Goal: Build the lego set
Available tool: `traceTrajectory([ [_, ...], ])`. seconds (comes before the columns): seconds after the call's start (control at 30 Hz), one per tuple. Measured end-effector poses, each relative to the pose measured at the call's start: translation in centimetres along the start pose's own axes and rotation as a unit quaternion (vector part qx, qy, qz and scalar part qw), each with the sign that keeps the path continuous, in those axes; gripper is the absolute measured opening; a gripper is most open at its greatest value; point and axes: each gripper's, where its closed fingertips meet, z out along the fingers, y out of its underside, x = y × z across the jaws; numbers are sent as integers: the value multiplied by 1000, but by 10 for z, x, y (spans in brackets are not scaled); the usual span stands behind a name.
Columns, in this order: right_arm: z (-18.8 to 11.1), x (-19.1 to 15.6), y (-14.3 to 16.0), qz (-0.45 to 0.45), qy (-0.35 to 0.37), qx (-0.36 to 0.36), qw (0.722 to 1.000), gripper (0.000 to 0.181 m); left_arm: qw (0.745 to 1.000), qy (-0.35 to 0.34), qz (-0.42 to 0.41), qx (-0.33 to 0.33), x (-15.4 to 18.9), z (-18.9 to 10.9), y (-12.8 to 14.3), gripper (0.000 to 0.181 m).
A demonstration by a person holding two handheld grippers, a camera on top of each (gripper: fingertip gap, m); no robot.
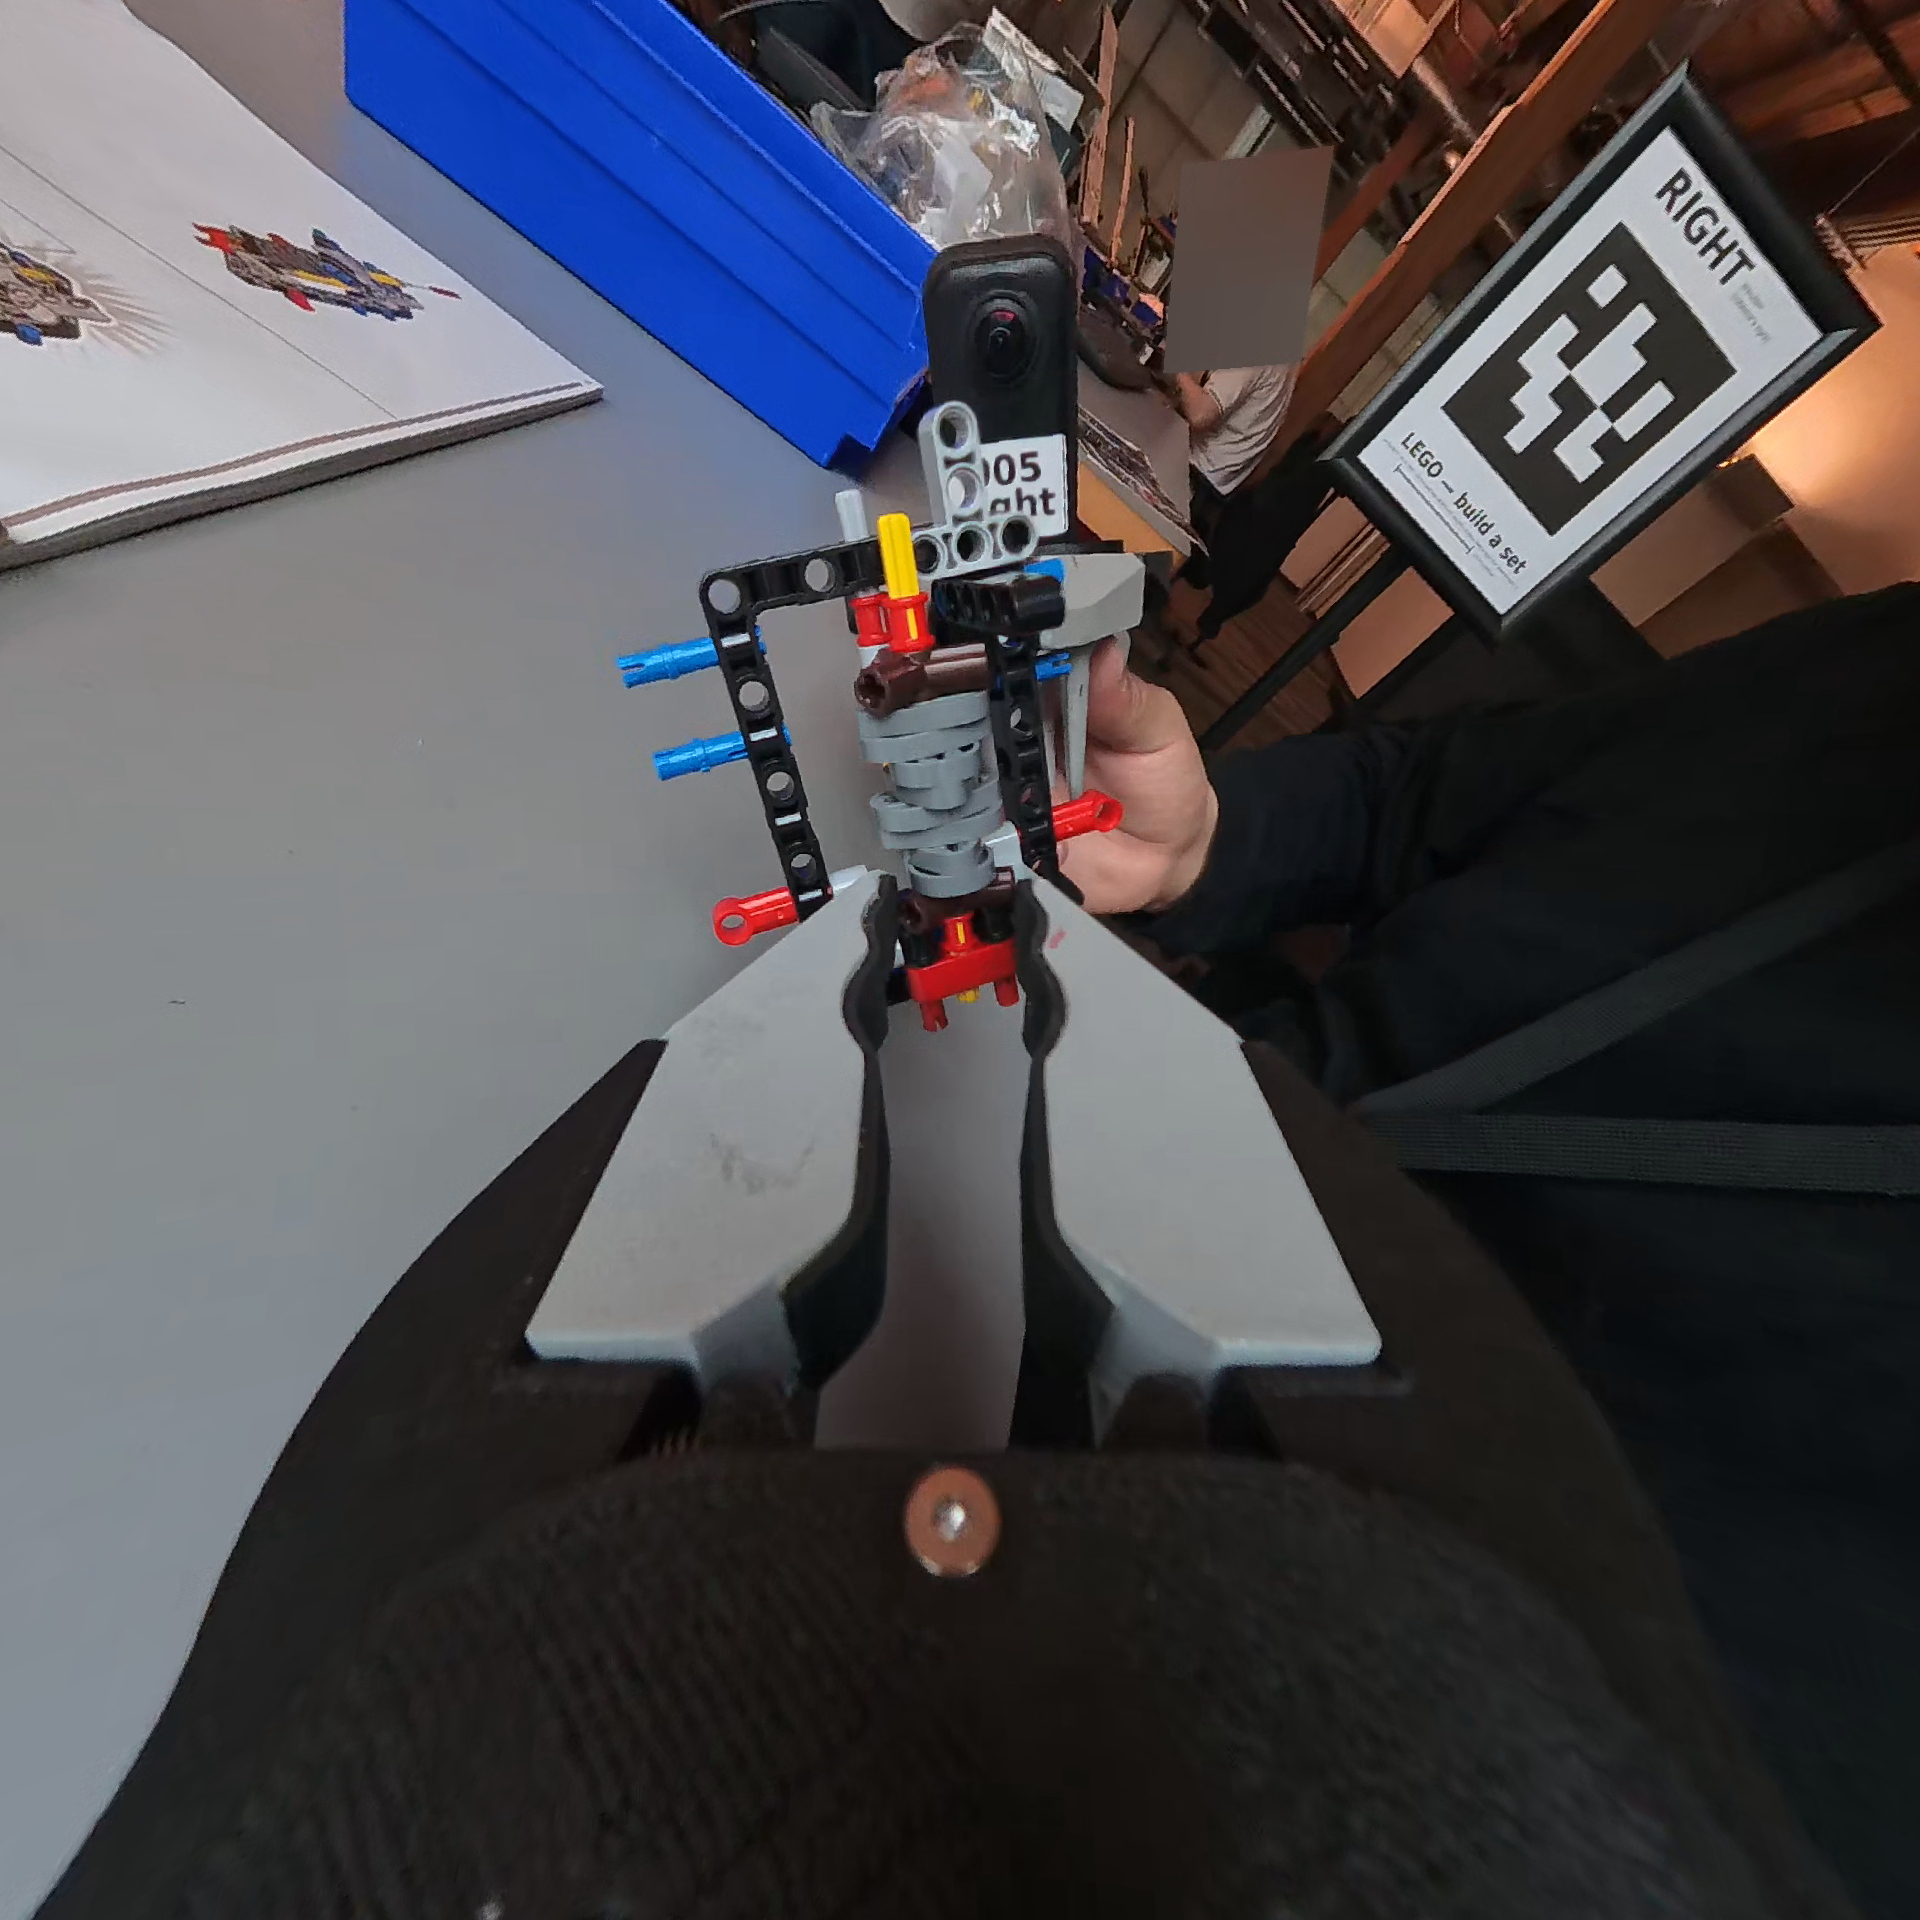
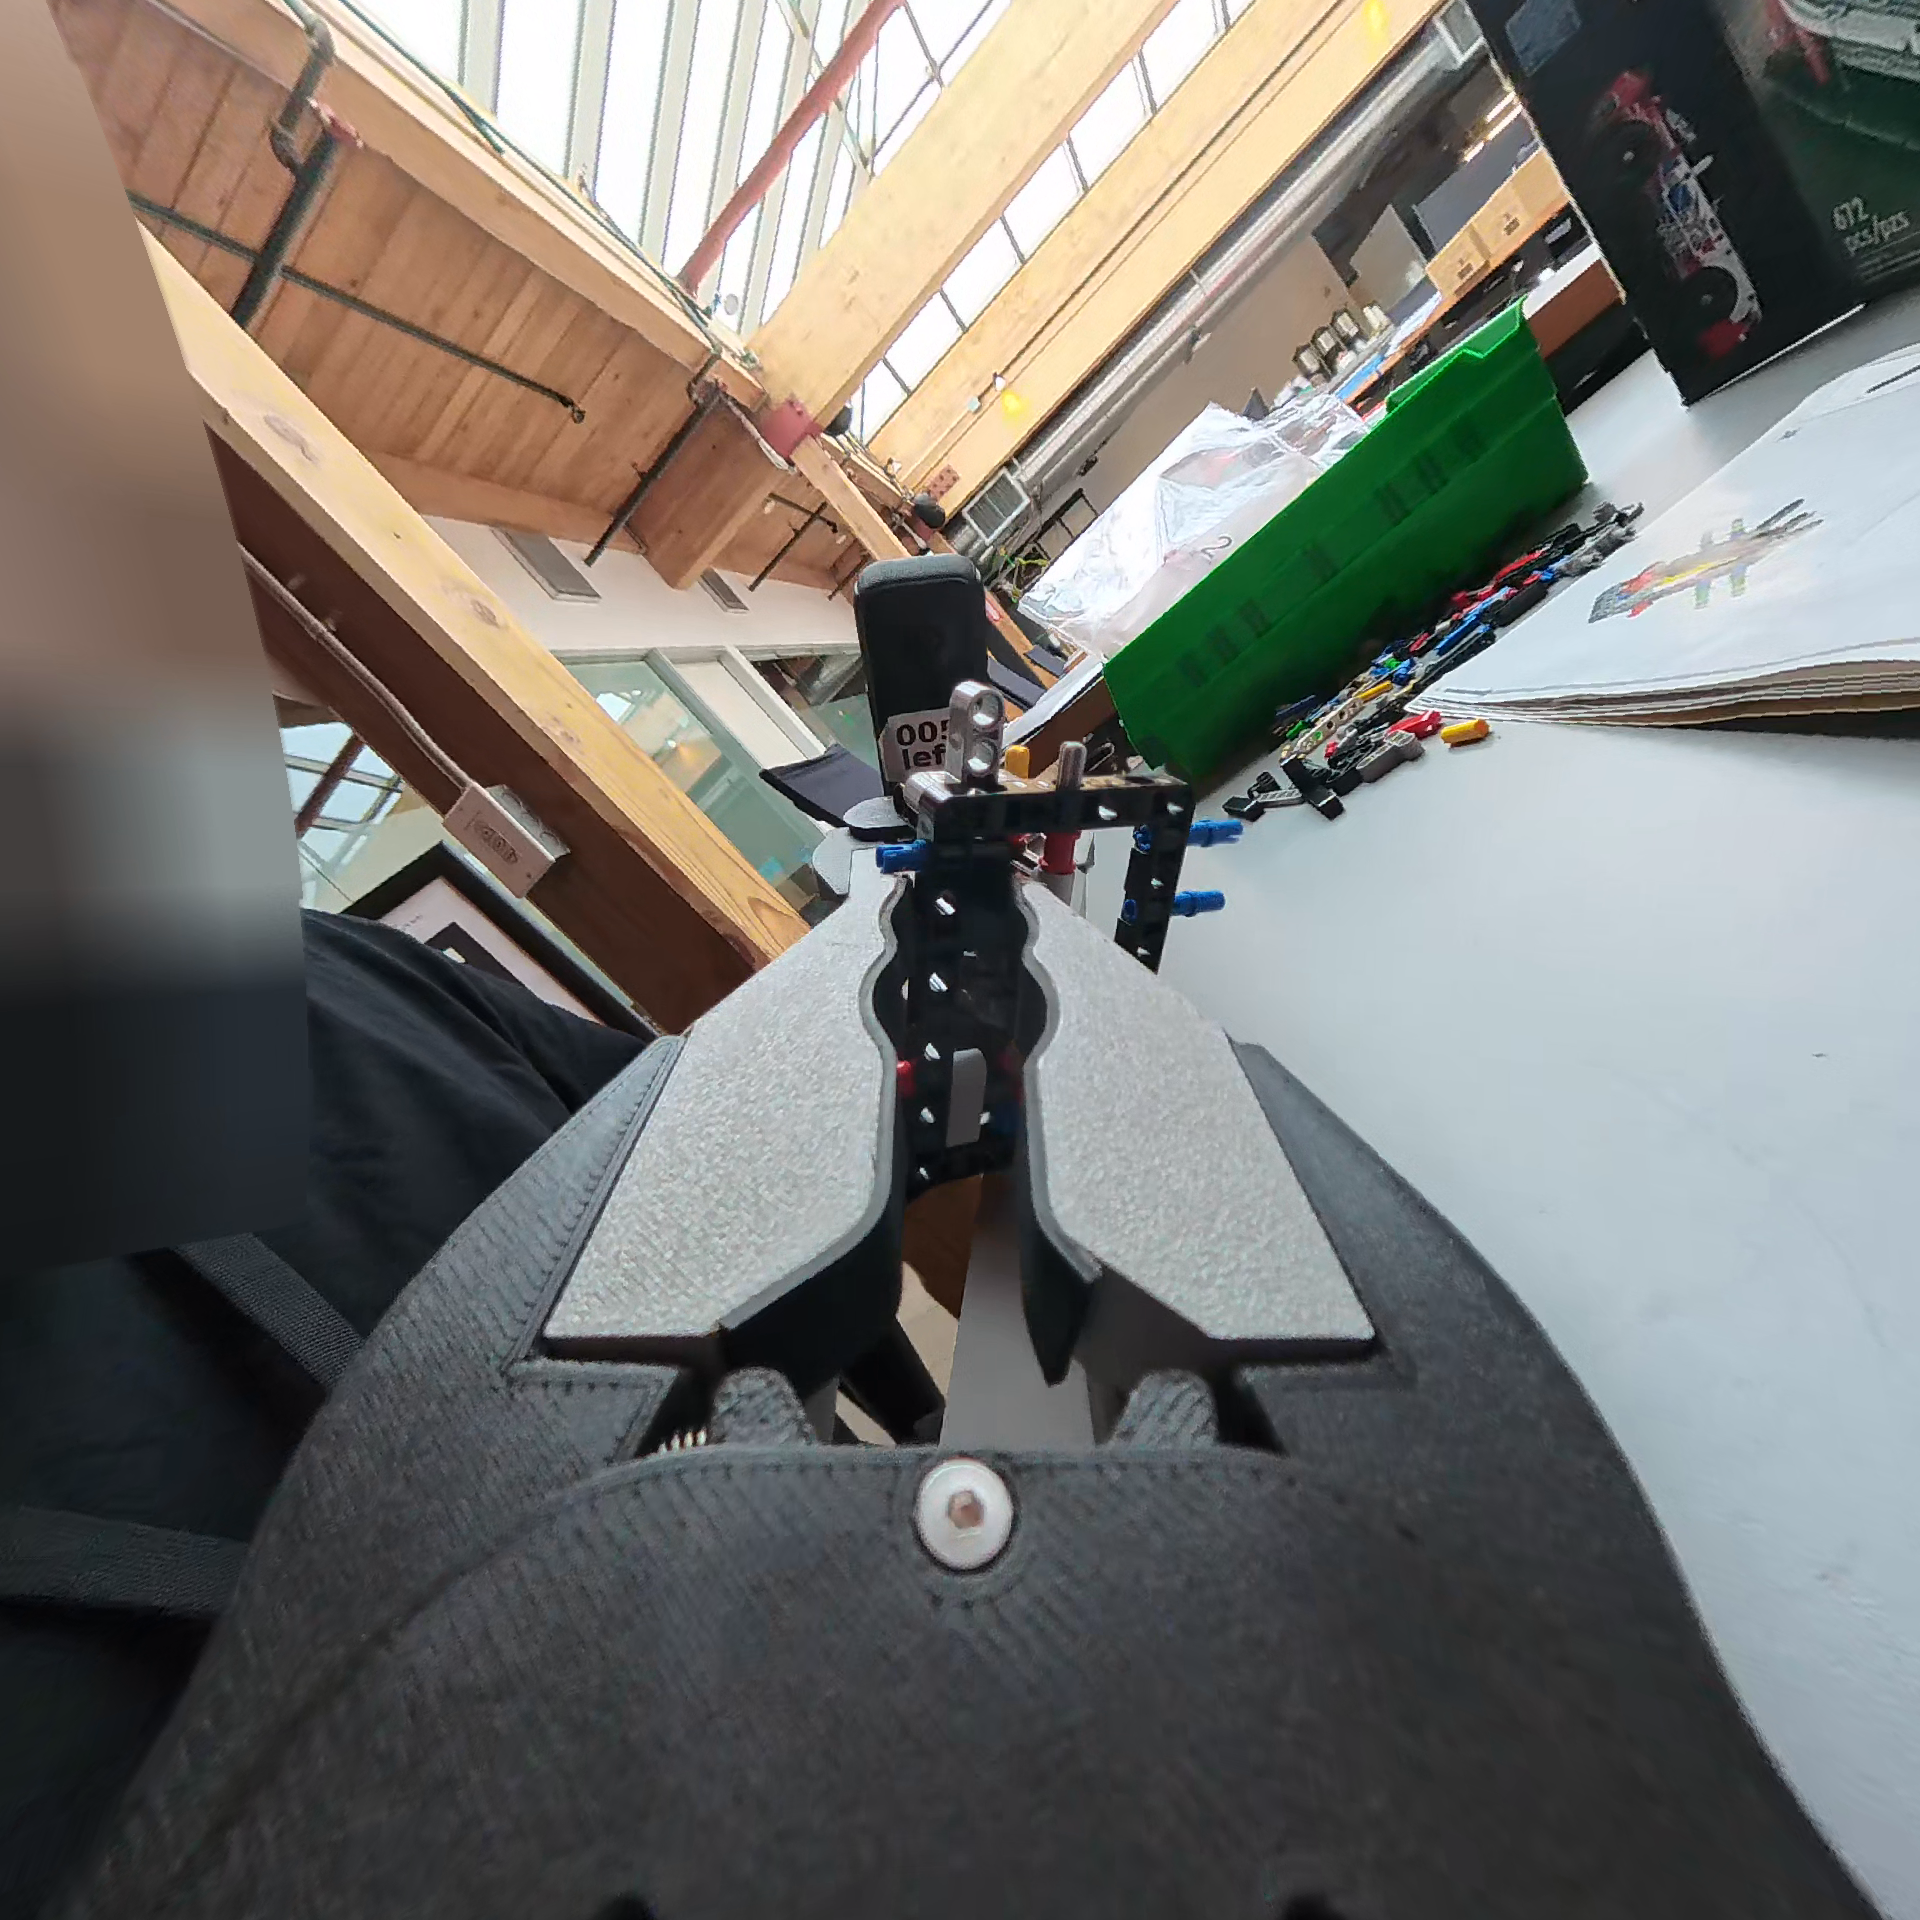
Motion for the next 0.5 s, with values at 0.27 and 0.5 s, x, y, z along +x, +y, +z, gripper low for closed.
traceTrajectory([
  [0.27,-5,-1,-4,49,-28,13,998,13,1000,11,-17,8,4,4,-5,20],
  [0.5,-8,-6,-6,41,-39,23,998,13,1000,-4,-5,5,8,6,-7,20],
])
